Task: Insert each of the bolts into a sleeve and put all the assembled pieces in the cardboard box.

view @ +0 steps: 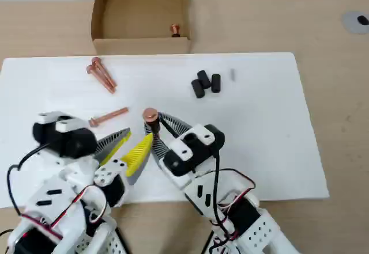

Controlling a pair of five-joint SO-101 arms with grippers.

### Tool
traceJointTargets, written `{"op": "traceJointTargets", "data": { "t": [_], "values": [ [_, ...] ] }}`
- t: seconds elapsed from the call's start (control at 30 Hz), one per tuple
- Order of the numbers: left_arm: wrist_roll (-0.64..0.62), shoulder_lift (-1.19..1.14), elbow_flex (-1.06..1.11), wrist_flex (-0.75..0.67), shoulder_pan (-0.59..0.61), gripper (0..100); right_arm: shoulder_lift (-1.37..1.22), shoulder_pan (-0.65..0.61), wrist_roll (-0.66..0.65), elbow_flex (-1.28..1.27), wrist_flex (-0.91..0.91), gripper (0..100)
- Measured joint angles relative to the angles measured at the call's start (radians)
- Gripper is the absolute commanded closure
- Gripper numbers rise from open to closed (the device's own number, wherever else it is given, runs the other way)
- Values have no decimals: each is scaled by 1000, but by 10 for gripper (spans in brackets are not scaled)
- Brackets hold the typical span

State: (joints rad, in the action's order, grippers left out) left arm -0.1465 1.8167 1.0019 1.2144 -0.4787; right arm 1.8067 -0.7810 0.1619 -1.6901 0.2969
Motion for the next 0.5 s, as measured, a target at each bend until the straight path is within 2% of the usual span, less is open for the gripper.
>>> {"op": "traceJointTargets", "data": {
  "t": [0.2,0.33,0.5],
  "values": [
    [0,0,-127,6,20,829,0,87,-20,0,-60,989],
    [0,-25,-213,6,143,847,0,181,-78,0,-160,989],
    [-18,-199,-256,58,315,909,0,204,-115,34,-176,989]
  ]
}}
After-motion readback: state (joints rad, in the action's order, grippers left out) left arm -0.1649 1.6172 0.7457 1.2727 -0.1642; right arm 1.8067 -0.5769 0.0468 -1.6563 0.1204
